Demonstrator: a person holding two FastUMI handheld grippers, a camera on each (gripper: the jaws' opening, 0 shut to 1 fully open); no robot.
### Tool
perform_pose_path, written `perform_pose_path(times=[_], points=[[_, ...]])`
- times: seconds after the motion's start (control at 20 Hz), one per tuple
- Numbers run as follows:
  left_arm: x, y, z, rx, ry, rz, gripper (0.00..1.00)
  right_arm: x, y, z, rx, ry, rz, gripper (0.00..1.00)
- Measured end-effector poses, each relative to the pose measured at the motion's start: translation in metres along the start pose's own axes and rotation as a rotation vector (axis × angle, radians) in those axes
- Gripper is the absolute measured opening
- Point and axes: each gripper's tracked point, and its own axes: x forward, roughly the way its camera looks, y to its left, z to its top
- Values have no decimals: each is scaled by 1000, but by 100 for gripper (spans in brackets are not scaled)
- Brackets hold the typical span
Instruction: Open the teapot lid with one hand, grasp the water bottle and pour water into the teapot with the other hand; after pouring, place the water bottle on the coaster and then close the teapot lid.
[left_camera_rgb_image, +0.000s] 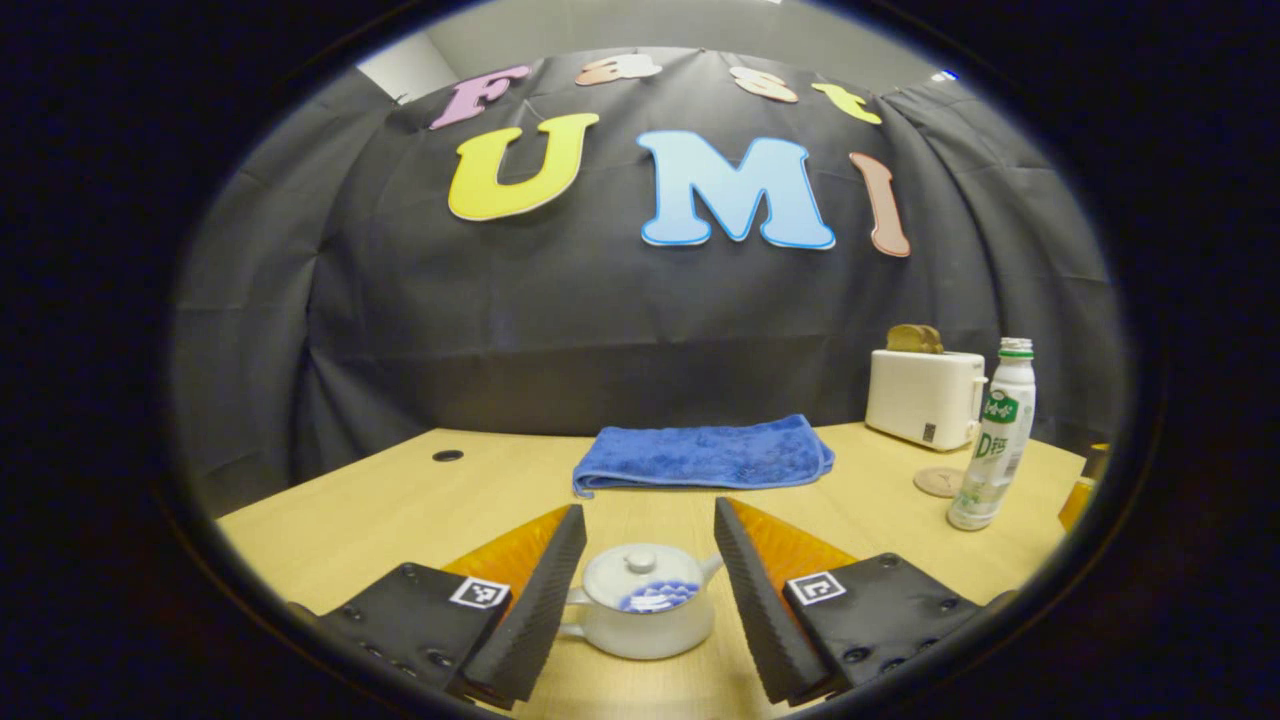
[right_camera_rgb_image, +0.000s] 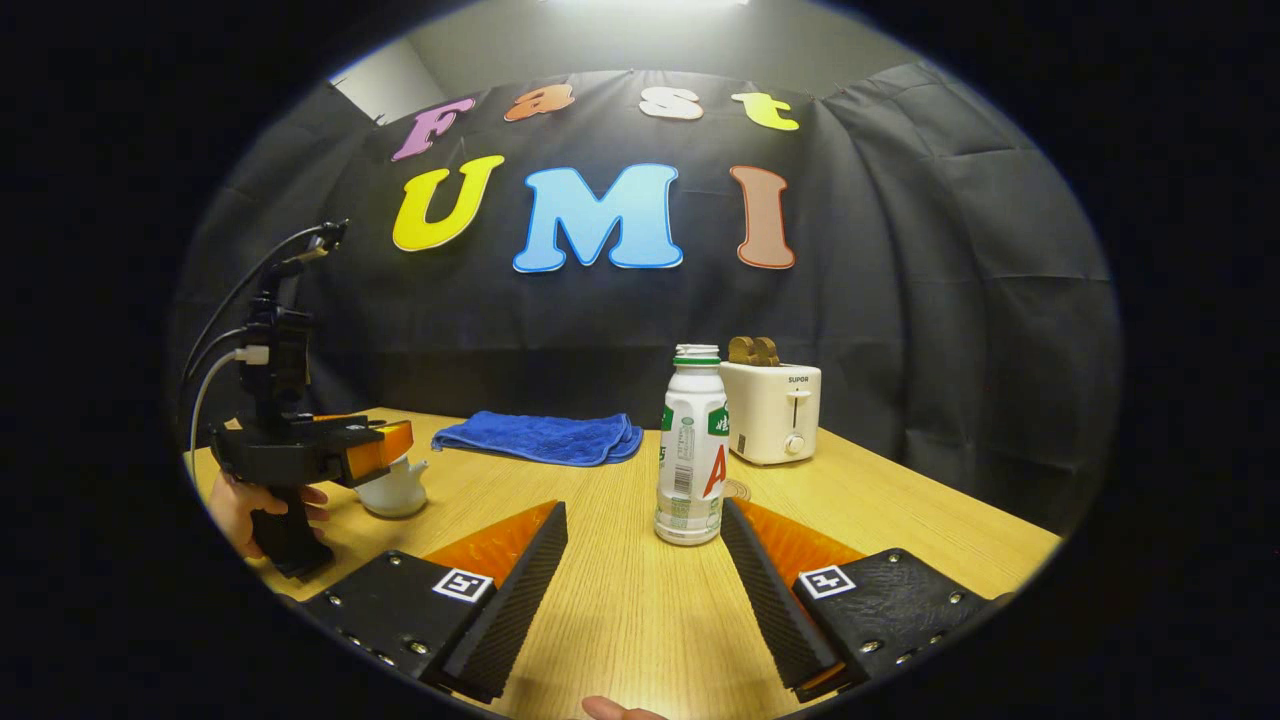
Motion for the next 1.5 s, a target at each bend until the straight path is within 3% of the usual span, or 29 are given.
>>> perform_pose_path(times=[0.25,0.35,0.45,0.6,0.7,0.75,0.85,1.0,1.05,1.15,1.2,1.5], points=[[5,5,-5,-2,22,1,64,-1,3,0,14,9,12,96],[7,-5,-8,31,38,-31,51,-2,5,0,14,8,20,95],[6,-3,-3,64,33,-24,43,-2,8,-3,17,20,32,95],[12,3,-5,35,39,-43,24,-3,6,-5,22,30,29,96],[12,0,-4,48,37,-44,24,-4,5,-2,28,22,25,95],[13,1,-4,59,37,-44,17,-4,5,-2,26,17,23,95],[12,2,-3,60,34,-48,12,-3,5,0,14,12,22,95],[8,-1,6,46,14,-67,17,1,2,-1,3,13,17,95],[5,0,12,45,-6,-67,12,3,1,0,3,11,13,95],[-2,-3,27,37,-45,-78,17,7,-3,3,-5,1,1,95],[-5,-4,33,38,-59,-81,12,9,-6,5,-18,-2,-6,95],[-42,-17,62,26,-171,-130,12,40,-24,18,-57,-22,-36,95]])
